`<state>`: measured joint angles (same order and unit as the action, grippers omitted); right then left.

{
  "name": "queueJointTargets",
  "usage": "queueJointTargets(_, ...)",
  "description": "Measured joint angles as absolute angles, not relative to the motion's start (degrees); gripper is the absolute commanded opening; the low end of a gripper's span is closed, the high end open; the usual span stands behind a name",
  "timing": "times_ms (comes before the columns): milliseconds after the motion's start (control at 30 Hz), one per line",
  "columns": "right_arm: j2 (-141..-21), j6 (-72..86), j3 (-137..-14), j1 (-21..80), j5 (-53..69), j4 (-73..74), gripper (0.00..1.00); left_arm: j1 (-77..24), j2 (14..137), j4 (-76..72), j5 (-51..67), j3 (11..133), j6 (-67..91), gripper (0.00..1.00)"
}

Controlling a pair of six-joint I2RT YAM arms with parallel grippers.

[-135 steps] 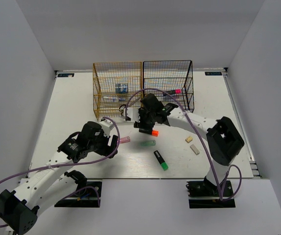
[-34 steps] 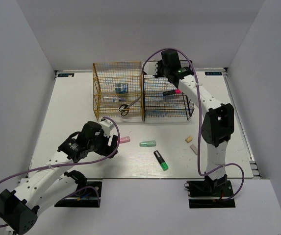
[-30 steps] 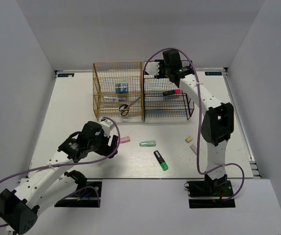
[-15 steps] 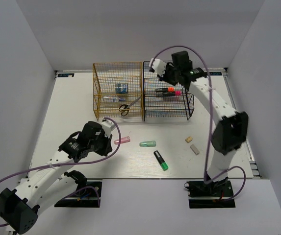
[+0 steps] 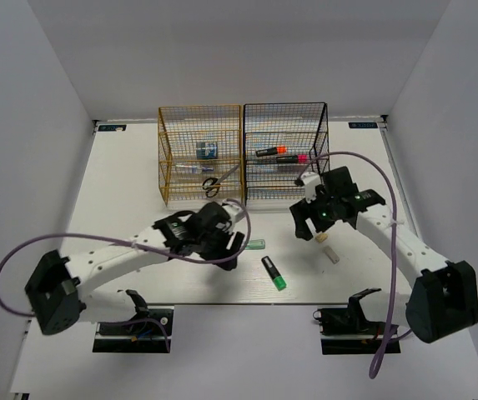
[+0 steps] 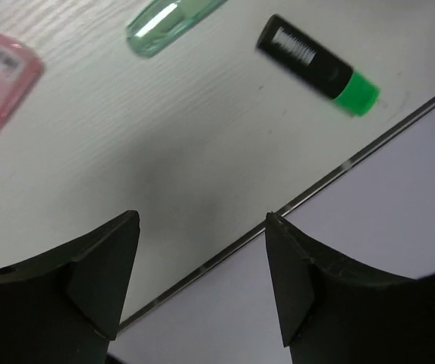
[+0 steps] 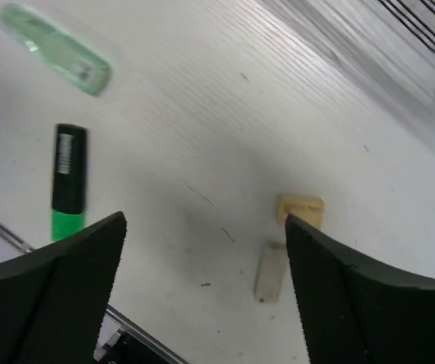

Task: Sort the stationery into containers
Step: Pick up the pen from the center of the board.

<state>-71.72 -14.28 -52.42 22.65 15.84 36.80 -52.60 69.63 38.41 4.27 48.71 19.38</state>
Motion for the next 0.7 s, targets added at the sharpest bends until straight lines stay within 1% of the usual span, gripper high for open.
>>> queueJointTargets(33, -70.28, -12.12, -50.87, 22.04, 12.69, 36.47, 0.85, -54.59, 72.12, 37.69, 2.31, 50.3, 24.05, 0.72)
queueJointTargets(67, -68.95, -10.57, -50.24, 21.52, 10.48, 36.01, 0.67, -56.31, 74.41, 36.67, 0.93, 51.22, 28.69, 0.69)
queueJointTargets(100, -67.22, -8.97, -49.8, 20.93, 8.05, 34.65, 0.42, -57.67, 76.38, 35.55, -0.43, 51.62, 32.56, 0.66)
queueJointTargets(133, -65.45, -7.57, -49.54, 20.49, 5.82, 33.12, 0.21, -58.96, 78.5, 34.65, -1.98, 51.88, 37.65, 0.64)
queueJointTargets(167, -63.29, -5.69, -49.19, 19.99, 3.66, 31.24, 0.03, -60.18, 81.06, 34.68, -3.95, 52.47, 42.96, 0.64)
queueJointTargets(200, -61.3, -4.27, -48.9, 19.42, 1.61, 29.69, 0.02, -61.04, 83.64, 34.63, -5.74, 53.19, 47.27, 0.64)
queueJointTargets(233, -59.75, -2.63, -48.84, 18.92, 0.03, 28.75, 0.02, -61.82, 86.11, 35.07, -7.35, 54.26, 51.4, 0.67)
queueJointTargets(267, -58.24, -0.95, -48.84, 18.24, -1.74, 27.59, 0.1, -62.81, 89.36, 37.32, -9.1, 56.58, 56.07, 0.72)
queueJointTargets(300, -57.34, 0.3, -48.86, 17.8, -2.98, 26.74, 0.12, -63.48, 92.58, 39.27, -10.96, 59.59, 60.14, 0.72)
queueJointTargets(433, -55.79, 3.46, -48.47, 16.08, -5.93, 24.62, 0.12, -66.13, 102.69, 43.4, -16.45, 71.42, 73.41, 0.77)
queueJointTargets(500, -55.29, 4.36, -47.46, 15.51, -6.35, 24.21, 0.12, -67.44, 104.86, 43.53, -18.28, 74.54, 77.71, 0.8)
queueJointTargets(700, -53.91, 5.82, -46.04, 14.33, -6.9, 24.08, 0.12, -69.91, 109.08, 49.58, -22.22, 82.11, 87.24, 0.82)
